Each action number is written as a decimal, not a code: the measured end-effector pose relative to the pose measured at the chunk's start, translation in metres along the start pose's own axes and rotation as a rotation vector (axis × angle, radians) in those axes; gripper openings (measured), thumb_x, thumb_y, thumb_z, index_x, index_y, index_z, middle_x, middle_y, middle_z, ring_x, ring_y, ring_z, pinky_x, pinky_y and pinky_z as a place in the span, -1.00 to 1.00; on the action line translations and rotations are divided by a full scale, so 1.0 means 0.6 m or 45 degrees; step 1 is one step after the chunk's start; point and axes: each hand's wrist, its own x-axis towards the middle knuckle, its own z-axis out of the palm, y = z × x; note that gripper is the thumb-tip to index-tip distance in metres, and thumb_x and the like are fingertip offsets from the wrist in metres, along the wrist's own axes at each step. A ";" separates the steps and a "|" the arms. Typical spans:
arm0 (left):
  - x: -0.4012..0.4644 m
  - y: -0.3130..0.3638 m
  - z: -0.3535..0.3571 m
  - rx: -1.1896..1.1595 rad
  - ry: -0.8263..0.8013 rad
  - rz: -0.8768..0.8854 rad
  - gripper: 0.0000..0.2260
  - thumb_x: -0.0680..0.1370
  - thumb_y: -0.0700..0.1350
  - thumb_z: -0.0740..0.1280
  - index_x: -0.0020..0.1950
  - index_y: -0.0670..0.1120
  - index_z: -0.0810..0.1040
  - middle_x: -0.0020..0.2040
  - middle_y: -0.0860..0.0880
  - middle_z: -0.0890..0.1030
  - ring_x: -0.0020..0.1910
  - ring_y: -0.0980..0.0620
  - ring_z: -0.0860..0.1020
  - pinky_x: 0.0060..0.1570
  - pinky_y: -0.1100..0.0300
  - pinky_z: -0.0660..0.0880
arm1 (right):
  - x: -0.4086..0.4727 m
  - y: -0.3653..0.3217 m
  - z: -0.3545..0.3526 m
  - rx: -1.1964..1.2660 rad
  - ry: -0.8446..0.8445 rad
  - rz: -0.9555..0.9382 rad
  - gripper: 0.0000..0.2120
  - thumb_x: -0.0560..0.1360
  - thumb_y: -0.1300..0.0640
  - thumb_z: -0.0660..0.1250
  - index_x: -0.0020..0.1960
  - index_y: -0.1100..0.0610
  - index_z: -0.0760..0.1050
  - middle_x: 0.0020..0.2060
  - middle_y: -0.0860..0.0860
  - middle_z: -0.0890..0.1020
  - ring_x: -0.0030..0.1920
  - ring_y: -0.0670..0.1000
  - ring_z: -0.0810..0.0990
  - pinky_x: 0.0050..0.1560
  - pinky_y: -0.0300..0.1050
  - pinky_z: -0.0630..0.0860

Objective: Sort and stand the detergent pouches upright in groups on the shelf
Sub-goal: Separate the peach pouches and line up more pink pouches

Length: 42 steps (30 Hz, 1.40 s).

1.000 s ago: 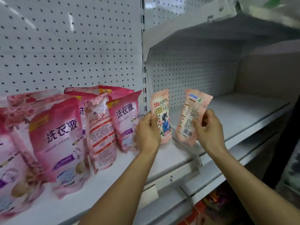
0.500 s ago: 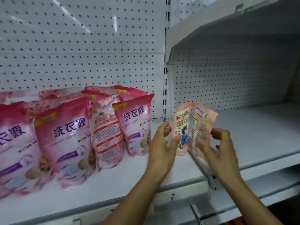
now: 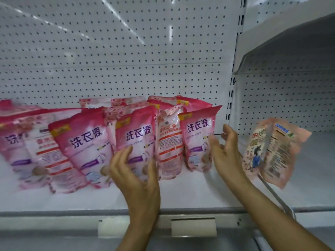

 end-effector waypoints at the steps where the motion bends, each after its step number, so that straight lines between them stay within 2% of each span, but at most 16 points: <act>1: 0.009 -0.011 -0.011 -0.012 0.049 -0.083 -0.46 0.49 -0.23 0.46 0.41 -0.20 0.32 0.34 -0.12 0.31 0.33 0.12 0.26 0.38 0.41 0.22 | 0.015 0.002 0.006 0.079 -0.004 0.145 -0.41 0.60 -0.13 0.13 0.53 0.03 0.01 0.47 -0.06 0.20 0.21 -0.19 0.43 0.08 -0.35 0.51; 4: 0.037 -0.031 -0.033 -0.123 -0.081 -0.354 -0.42 0.50 -0.18 0.46 0.43 -0.07 0.26 0.32 0.02 0.33 0.28 0.10 0.41 0.30 0.23 0.43 | 0.047 0.024 0.019 0.210 -0.077 0.415 -0.29 0.50 -0.34 0.15 0.50 0.00 0.06 0.39 0.06 0.39 0.16 0.13 0.57 0.10 -0.01 0.55; 6: 0.052 -0.035 -0.041 -0.207 -0.306 -0.541 -0.50 0.51 -0.11 0.45 0.38 -0.02 0.31 0.22 0.07 0.49 0.11 0.15 0.55 -0.01 0.31 0.58 | 0.044 0.025 0.020 0.256 -0.141 0.446 -0.43 0.55 -0.14 0.25 0.44 0.09 0.20 0.26 0.06 0.50 -0.14 0.05 0.63 -0.19 -0.14 0.57; 8: 0.066 -0.048 -0.041 -0.281 -0.475 -0.631 -0.54 0.50 -0.10 0.46 0.35 -0.02 0.38 0.16 0.02 0.60 0.03 0.13 0.62 -0.13 0.31 0.62 | 0.035 0.023 0.017 0.234 -0.173 0.393 -0.58 0.53 0.07 0.35 0.34 0.13 0.37 0.15 0.04 0.58 -0.20 -0.13 0.57 -0.30 -0.29 0.46; 12: 0.078 -0.067 -0.042 -0.505 -0.563 -0.830 -0.51 0.39 0.06 0.53 0.29 0.10 0.50 0.20 -0.09 0.64 0.15 -0.12 0.65 0.10 -0.19 0.59 | 0.006 0.022 0.004 0.124 -0.066 0.360 -0.67 0.39 -0.01 0.49 0.11 0.06 0.55 -0.01 0.02 0.67 -0.09 0.00 0.65 -0.09 -0.03 0.61; 14: 0.075 -0.103 -0.038 -0.536 -0.531 -0.906 -0.50 0.37 0.17 0.53 0.28 0.18 0.52 0.29 -0.17 0.55 0.15 -0.16 0.64 0.13 -0.24 0.55 | -0.018 0.029 0.001 0.072 -0.003 0.320 -0.64 0.35 -0.08 0.51 0.08 0.03 0.56 0.00 0.05 0.66 -0.04 0.08 0.65 -0.05 0.11 0.64; 16: 0.079 -0.109 -0.044 -0.527 -0.531 -0.881 -0.46 0.36 0.22 0.53 0.30 0.21 0.51 0.34 -0.22 0.46 0.14 -0.19 0.65 0.11 -0.27 0.56 | -0.036 0.037 0.003 0.060 -0.053 0.274 -0.52 0.33 -0.07 0.52 0.19 -0.01 0.49 0.13 0.04 0.59 0.07 0.06 0.60 -0.06 0.05 0.63; 19: 0.086 -0.084 -0.048 -0.456 -0.553 -0.756 -0.39 0.39 0.16 0.52 0.38 0.26 0.36 0.30 -0.10 0.51 0.11 -0.06 0.65 0.03 -0.16 0.62 | -0.049 0.035 0.016 0.146 -0.213 0.278 -0.31 0.40 0.15 0.51 0.40 -0.06 0.24 0.23 -0.05 0.51 0.10 -0.01 0.59 -0.21 -0.27 0.62; 22: 0.080 -0.071 -0.043 -0.358 -0.625 -0.588 -0.25 0.45 -0.08 0.50 0.44 0.31 0.13 0.20 0.11 0.45 0.04 0.22 0.56 -0.09 0.24 0.61 | -0.051 0.038 0.026 0.033 -0.204 0.179 -0.25 0.37 0.04 0.51 0.39 -0.24 0.16 0.24 -0.14 0.53 0.08 -0.06 0.63 -0.03 -0.04 0.66; 24: 0.079 -0.076 -0.044 -0.369 -0.668 -0.534 -0.23 0.46 -0.12 0.49 0.42 0.40 0.10 0.24 0.13 0.46 0.08 0.22 0.57 -0.02 0.21 0.61 | -0.055 0.033 0.035 -0.040 -0.202 0.151 -0.30 0.38 0.00 0.50 0.36 -0.28 0.18 0.21 -0.15 0.56 0.08 -0.06 0.63 0.06 0.03 0.61; 26: 0.086 -0.079 -0.044 -0.381 -0.694 -0.533 -0.30 0.49 -0.07 0.46 0.45 0.35 0.15 0.28 0.13 0.51 0.15 0.19 0.57 0.15 0.05 0.57 | -0.053 0.032 0.043 -0.007 -0.145 0.150 -0.39 0.42 0.10 0.48 0.35 -0.15 0.27 0.16 -0.10 0.60 0.07 -0.09 0.63 -0.02 -0.14 0.61; 29: 0.106 -0.084 -0.037 -0.389 -0.666 -0.612 -0.52 0.55 -0.14 0.40 0.38 0.16 0.34 0.01 0.16 0.50 -0.03 0.26 0.52 0.02 0.26 0.54 | -0.049 0.019 0.045 0.118 -0.040 0.204 -0.56 0.47 0.27 0.42 0.26 -0.02 0.39 0.06 -0.04 0.64 -0.06 -0.11 0.65 -0.28 -0.37 0.58; 32: 0.121 -0.096 -0.031 -0.589 -0.659 -0.941 -0.60 0.53 -0.26 0.40 0.26 0.12 0.48 0.02 -0.04 0.64 0.00 -0.08 0.67 0.04 -0.08 0.62 | -0.055 0.014 0.038 0.242 0.062 0.311 -0.58 0.46 0.27 0.42 0.26 0.00 0.45 0.01 0.01 0.69 -0.14 -0.02 0.71 -0.26 -0.20 0.62; 34: 0.123 -0.103 -0.034 -0.697 -0.688 -1.063 -0.62 0.50 -0.30 0.41 0.22 0.08 0.53 0.08 -0.12 0.70 0.01 -0.18 0.70 0.04 -0.26 0.59 | -0.070 0.002 0.034 0.344 0.093 0.361 -0.64 0.45 0.30 0.41 0.19 0.02 0.51 -0.10 0.01 0.72 -0.22 0.00 0.73 -0.32 -0.16 0.62; 37: 0.112 -0.093 -0.052 -0.860 -0.692 -1.154 -0.59 0.50 -0.37 0.38 0.28 -0.04 0.52 0.08 -0.16 0.70 0.00 -0.23 0.70 0.01 -0.32 0.58 | -0.103 -0.025 0.030 0.462 0.093 0.398 -0.69 0.45 0.35 0.39 0.10 0.05 0.55 -0.23 0.01 0.74 -0.28 0.04 0.73 -0.39 -0.15 0.61; 42: 0.083 -0.062 -0.122 -1.086 -0.747 -1.160 -0.60 0.45 -0.40 0.36 0.27 -0.17 0.52 0.06 -0.22 0.70 -0.09 -0.18 0.71 -0.14 -0.15 0.66 | -0.177 -0.067 0.021 0.695 0.016 0.453 -0.68 0.42 0.34 0.38 0.12 0.09 0.55 -0.11 0.16 0.73 -0.17 0.18 0.73 -0.22 0.03 0.66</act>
